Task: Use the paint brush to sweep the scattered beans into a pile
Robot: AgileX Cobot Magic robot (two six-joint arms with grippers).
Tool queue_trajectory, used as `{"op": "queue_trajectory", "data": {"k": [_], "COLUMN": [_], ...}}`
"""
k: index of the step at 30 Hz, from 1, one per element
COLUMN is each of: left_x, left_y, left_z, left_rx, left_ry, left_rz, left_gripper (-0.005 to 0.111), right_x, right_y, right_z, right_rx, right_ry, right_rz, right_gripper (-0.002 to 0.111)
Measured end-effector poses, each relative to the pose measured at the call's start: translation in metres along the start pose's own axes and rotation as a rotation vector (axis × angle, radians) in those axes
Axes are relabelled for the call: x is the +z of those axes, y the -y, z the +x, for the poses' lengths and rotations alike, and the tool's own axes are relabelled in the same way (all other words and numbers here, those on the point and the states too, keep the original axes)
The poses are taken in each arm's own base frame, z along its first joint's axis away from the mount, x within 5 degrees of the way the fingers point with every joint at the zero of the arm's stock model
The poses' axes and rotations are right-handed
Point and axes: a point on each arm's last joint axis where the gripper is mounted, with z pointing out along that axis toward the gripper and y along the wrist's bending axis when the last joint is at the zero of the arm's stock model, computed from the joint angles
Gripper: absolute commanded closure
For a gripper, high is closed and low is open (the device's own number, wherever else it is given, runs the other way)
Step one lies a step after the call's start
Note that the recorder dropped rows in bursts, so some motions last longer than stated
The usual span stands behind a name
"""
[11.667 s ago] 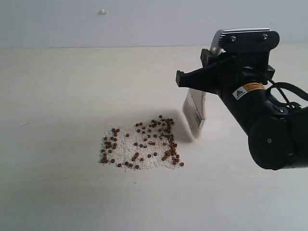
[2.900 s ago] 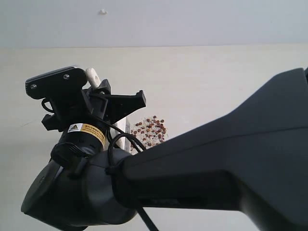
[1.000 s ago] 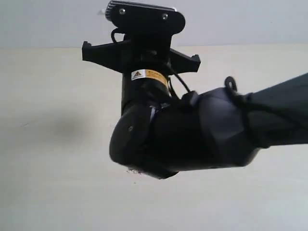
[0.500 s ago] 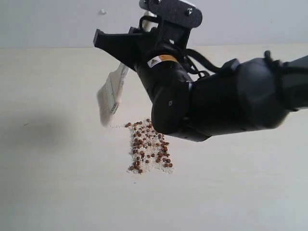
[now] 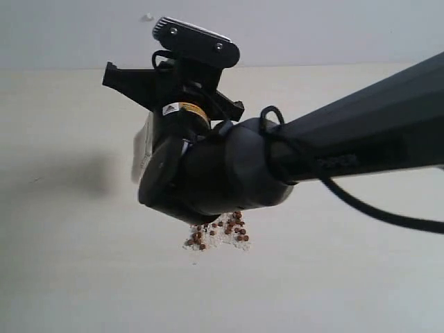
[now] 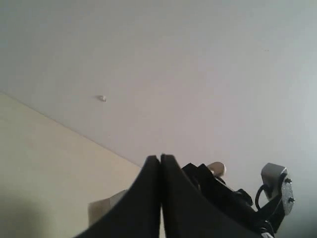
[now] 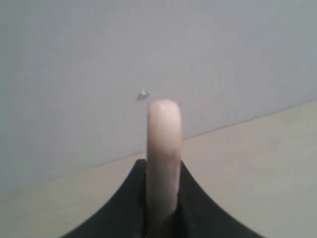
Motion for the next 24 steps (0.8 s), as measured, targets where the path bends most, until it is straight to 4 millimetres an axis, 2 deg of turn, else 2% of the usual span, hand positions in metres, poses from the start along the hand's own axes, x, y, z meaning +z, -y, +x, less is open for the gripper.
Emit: {"op": "queue_trajectory", "data": {"k": [3,7,12,24], "left_x": [0.000,0.000,0.000,0.000], "left_y": [0.000,0.000,0.000,0.000], "left_z": [0.000,0.000,0.000,0.000], "left_rx": [0.000,0.000,0.000,0.000], "left_ry": [0.000,0.000,0.000,0.000], "left_rz": [0.000,0.000,0.000,0.000], "left_gripper": [0.107,0.107,0.107,0.107], "right_x": [0.003,0.006,0.005,0.000], "right_y": [-0.011,-0.015,-0.006,0.012], "right_z": [0.005,0.015,0.026,0.023], "right_rx": [-0.040,-0.078,-0.099,-0.203], "right_ry": [0.005,-0.015,-0.045,-0.050], "right_rz": [0.020,0.072,0.180,0.399], "right_gripper": [0.108,0.108,0.108,0.108]}}
